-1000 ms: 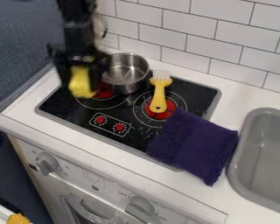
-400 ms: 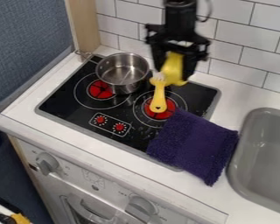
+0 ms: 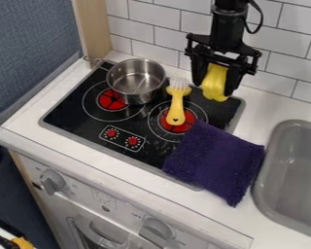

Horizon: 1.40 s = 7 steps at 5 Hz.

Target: Move yellow object on left side of the burner

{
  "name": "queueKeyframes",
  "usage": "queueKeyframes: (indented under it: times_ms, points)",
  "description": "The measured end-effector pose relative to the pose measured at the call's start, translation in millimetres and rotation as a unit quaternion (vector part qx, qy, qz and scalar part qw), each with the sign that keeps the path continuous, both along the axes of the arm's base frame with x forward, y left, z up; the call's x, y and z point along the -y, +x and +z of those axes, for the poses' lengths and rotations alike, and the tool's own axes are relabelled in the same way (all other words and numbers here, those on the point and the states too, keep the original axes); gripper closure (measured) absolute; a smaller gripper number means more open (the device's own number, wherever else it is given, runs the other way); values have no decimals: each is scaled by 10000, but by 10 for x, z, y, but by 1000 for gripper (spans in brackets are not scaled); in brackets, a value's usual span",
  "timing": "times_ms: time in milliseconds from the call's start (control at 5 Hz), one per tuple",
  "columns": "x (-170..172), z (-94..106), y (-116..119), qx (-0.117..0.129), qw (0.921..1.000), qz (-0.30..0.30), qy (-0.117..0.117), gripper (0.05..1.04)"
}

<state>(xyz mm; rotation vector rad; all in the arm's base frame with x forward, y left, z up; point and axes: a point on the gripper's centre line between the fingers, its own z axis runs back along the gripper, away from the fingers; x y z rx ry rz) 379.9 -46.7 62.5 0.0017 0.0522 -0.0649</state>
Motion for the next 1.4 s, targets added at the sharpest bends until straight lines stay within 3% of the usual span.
queueKeyframes:
  times_ms: [200,400,800,1000,1200,1400]
  points:
    - [10,-32,-31,-81,10000,24,-33,259]
    - [25,-120,-66,-263,9996,-83,-78,72]
    - [7,-162,-119,-366,9992,-127,-34,81]
    - [-13,-93,-173,-222,9997,-104,13,82]
    - [-46,254,-213,390,9992,-1,31,82]
    - [-52,250,-259,419,9991,4,14,82]
